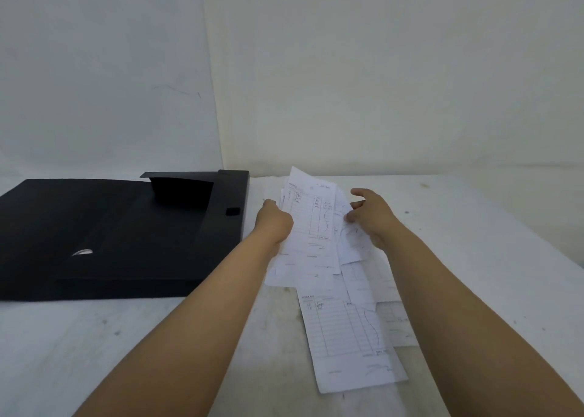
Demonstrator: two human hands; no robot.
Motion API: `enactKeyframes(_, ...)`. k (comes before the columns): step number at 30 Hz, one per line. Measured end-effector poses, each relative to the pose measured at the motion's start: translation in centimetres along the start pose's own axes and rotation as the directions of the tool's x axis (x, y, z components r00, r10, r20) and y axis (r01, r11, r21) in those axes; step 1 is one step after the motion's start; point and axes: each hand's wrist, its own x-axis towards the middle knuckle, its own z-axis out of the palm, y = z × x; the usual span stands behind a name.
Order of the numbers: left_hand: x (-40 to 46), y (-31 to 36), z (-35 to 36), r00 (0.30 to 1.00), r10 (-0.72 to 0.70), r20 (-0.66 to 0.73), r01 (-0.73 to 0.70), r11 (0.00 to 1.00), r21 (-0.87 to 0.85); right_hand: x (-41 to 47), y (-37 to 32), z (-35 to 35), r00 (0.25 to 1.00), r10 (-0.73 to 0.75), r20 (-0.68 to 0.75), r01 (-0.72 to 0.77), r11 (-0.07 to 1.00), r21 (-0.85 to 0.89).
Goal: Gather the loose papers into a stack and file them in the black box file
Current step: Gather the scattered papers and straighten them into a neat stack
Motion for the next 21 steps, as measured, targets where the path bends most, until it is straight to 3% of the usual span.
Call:
enactKeyframes(3,-1.0,-0.1,-0.4,1.000,0.031,-0.002,-0.030,0.986,-0.161,-1.5,-0.1,-0.8,1.000,-0.006,-0.003,0.007,0.995,0.097)
enactKeyframes(8,-2.6,-0.1,-1.0,0.997,0.080,0.004,-0.075,0.942,-0.327,-4.1,-0.6,-1.5,0.990,-0.078,0.117,0.074,0.996,0.040)
enactKeyframes(15,-4.0,-0.3,-1.1,0.994,0.109,0.018,-0.088,0.885,-0.457,-6.3,-1.4,-1.4,0.984,-0.110,0.143,0.096,0.990,0.101)
enactKeyframes(21,-5.1,-0.5,-1.1,0.980,0.160,0.117,-0.075,0.845,-0.530,-7.6,-0.7,-0.3,0.982,-0.083,0.169,0.055,0.985,0.166)
